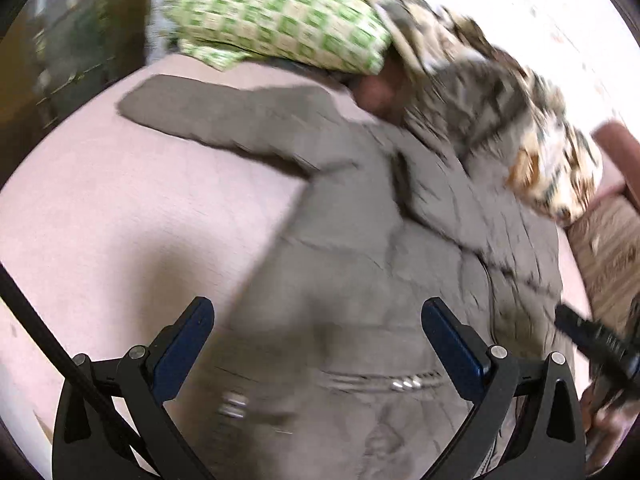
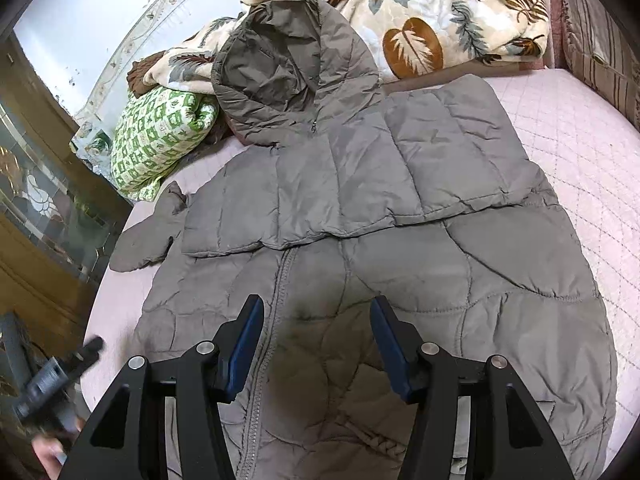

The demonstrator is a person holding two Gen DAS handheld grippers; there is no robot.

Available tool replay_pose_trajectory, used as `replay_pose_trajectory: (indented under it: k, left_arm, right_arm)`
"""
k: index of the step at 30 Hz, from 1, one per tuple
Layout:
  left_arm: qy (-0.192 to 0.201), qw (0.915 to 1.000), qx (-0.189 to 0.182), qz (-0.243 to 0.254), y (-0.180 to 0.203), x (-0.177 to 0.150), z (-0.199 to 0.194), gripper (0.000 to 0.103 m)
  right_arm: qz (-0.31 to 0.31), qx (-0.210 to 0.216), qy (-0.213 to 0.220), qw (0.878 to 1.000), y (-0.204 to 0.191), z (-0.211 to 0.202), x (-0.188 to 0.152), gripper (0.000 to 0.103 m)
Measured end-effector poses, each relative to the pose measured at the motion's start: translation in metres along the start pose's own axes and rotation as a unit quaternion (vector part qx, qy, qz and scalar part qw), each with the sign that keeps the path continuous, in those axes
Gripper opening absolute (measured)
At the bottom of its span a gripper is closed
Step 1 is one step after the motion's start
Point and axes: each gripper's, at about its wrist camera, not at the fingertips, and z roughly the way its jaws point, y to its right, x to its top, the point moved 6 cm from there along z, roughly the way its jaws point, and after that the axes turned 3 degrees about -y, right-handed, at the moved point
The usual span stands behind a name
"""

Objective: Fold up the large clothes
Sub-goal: 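Reach the left tool to the other sleeve cuff and grasp it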

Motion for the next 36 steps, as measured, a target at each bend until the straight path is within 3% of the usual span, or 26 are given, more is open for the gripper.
replay_pose_trajectory:
  k: [6, 17, 23, 28, 34, 36]
  left_arm:
    - [0.024, 0.9976, 0.038, -0.053, -0.071, 0.038, -0.020, 0.103]
    - [0.011, 0.9843, 0.005, -0.176, -0.185, 0.123, 0.017, 0.102]
    - [0.019, 0.9658, -0.046, -0.254, -0.236, 0.166, 0.069, 0.082]
    - [0.028, 0.9417, -0.099, -0.320, -0.273, 0.187, 0.117, 0.072]
    - [0.039, 0.9284, -0.122, -0.349, -0.297, 0.201, 0.162, 0.064]
    - [0.052, 0.9278, -0.130, -0.346, -0.300, 0.209, 0.171, 0.064]
  right_arm:
    - [-0.014, -0.003, -0.002, 1.000, -0.007, 0.003, -0.001, 0.060]
    - [-0.027, 0.004, -0.016, 0.999, -0.015, 0.012, -0.004, 0.060]
    - [-0.035, 0.000, -0.031, 0.999, -0.019, 0.026, -0.006, 0.060]
    - [-0.050, -0.003, -0.045, 0.998, -0.027, 0.042, -0.009, 0.060]
    - [-0.061, -0.007, -0.054, 0.997, -0.032, 0.053, -0.014, 0.060]
    - [-0.065, -0.008, -0.055, 0.996, -0.033, 0.055, -0.014, 0.060]
